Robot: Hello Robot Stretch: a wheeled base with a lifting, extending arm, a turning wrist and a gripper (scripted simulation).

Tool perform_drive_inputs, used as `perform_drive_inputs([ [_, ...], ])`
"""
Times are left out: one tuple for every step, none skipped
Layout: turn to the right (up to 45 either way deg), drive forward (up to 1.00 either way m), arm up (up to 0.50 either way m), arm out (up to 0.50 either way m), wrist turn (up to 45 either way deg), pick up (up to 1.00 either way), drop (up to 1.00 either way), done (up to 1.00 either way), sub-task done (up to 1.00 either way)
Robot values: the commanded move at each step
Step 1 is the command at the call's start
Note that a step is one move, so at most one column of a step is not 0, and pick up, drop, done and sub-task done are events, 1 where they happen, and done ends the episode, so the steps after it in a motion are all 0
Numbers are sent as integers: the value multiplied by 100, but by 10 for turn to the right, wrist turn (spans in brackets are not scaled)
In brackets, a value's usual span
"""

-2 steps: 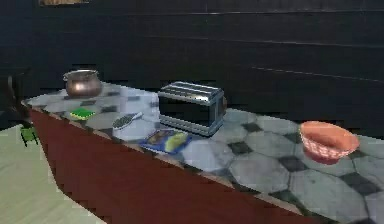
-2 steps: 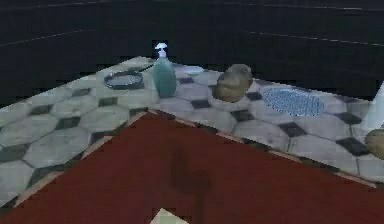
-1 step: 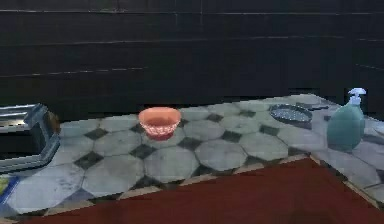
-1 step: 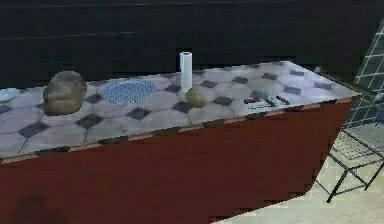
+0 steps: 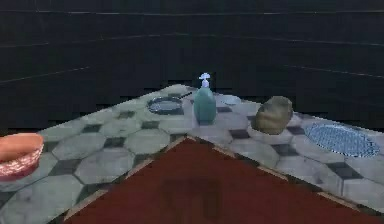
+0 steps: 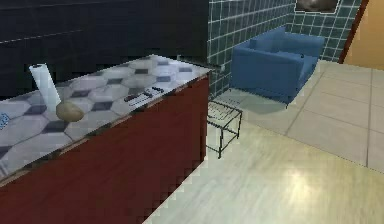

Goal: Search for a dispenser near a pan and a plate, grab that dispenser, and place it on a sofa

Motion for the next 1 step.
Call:
perform_drive_inputs([
  [0,40,0,0,0,0,0,0,0],
])
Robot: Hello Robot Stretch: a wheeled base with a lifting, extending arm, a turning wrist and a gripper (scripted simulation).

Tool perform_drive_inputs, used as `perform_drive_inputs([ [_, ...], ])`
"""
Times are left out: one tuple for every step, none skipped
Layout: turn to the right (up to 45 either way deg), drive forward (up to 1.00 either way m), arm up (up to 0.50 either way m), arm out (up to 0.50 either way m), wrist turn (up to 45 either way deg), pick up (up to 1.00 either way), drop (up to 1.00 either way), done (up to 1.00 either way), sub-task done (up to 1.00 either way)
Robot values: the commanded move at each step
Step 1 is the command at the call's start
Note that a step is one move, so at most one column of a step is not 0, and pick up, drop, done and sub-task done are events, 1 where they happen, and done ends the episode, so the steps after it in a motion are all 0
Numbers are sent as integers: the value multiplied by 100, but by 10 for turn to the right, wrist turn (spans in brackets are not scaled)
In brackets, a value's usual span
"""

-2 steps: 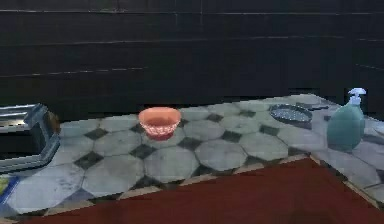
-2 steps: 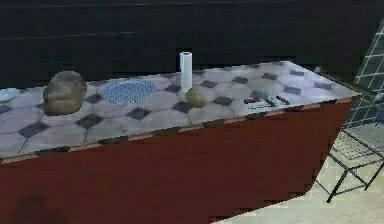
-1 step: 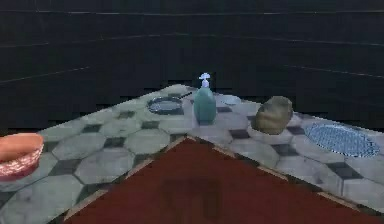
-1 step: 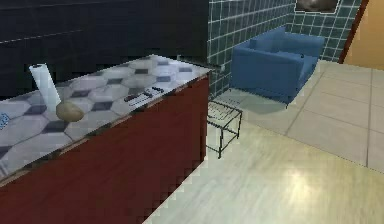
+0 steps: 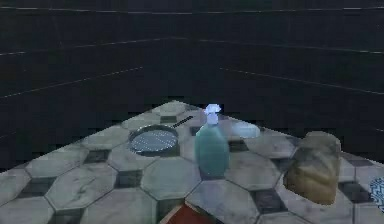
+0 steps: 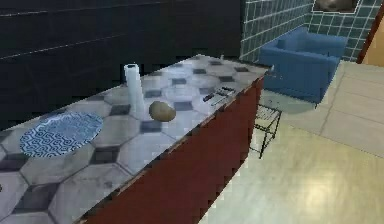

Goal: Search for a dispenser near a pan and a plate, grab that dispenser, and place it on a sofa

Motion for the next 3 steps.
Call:
perform_drive_inputs([
  [-450,0,0,0,0,0,0,0,0],
  [-330,0,0,0,0,0,0,0,0],
  [0,0,50,0,0,0,0,0,0],
])
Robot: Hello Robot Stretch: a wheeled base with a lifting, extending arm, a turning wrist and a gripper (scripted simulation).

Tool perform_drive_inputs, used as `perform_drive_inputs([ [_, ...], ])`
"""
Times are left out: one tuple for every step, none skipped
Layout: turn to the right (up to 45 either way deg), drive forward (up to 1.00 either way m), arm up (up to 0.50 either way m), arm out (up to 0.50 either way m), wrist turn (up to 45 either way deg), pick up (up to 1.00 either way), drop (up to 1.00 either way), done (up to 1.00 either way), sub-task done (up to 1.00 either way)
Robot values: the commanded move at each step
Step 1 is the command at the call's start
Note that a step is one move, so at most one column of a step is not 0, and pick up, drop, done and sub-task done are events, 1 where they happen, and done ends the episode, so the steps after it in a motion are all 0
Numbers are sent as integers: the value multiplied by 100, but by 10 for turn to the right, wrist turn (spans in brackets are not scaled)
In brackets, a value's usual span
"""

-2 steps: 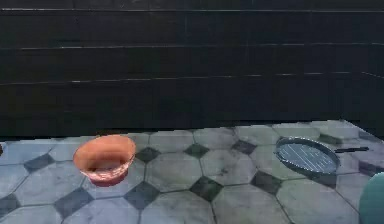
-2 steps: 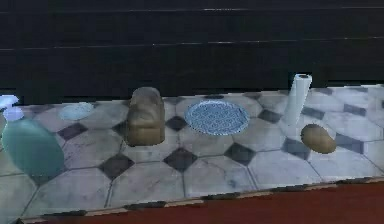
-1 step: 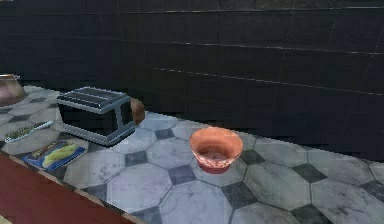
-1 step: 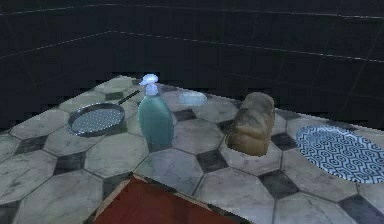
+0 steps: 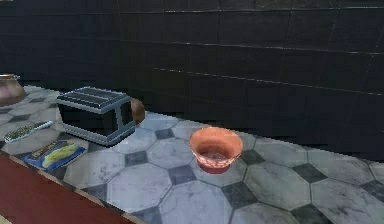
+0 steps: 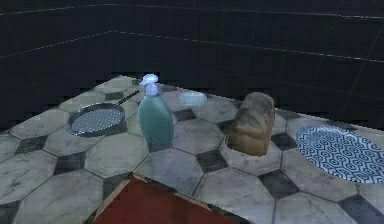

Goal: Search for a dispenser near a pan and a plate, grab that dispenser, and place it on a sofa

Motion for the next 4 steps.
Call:
perform_drive_inputs([
  [0,0,38,0,0,0,0,0,0],
  [0,0,0,28,0,0,0,0,0],
  [0,0,0,0,450,0,0,0,0],
  [0,0,0,0,450,0,0,0,0],
])
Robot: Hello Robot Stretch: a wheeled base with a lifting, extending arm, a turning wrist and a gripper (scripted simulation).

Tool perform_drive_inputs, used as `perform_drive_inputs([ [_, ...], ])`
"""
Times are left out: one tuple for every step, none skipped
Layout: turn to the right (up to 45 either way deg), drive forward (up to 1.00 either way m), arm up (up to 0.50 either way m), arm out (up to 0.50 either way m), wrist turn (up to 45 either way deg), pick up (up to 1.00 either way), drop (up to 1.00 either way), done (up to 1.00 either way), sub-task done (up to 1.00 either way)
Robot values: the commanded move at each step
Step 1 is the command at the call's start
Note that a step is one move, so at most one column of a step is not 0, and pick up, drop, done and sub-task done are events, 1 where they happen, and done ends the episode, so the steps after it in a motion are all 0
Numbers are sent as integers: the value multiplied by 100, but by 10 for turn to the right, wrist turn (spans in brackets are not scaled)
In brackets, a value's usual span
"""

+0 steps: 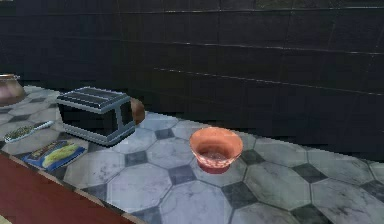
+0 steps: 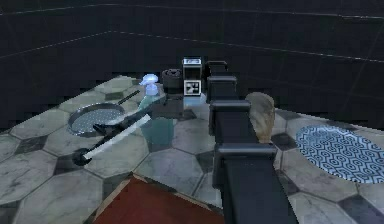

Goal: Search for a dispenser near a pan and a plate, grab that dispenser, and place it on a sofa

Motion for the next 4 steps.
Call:
perform_drive_inputs([
  [0,0,0,0,450,0,0,0,0],
  [0,0,0,0,210,0,0,0,0],
  [0,0,0,0,0,100,0,0,0],
  [0,0,0,0,-450,0,0,0,0],
])
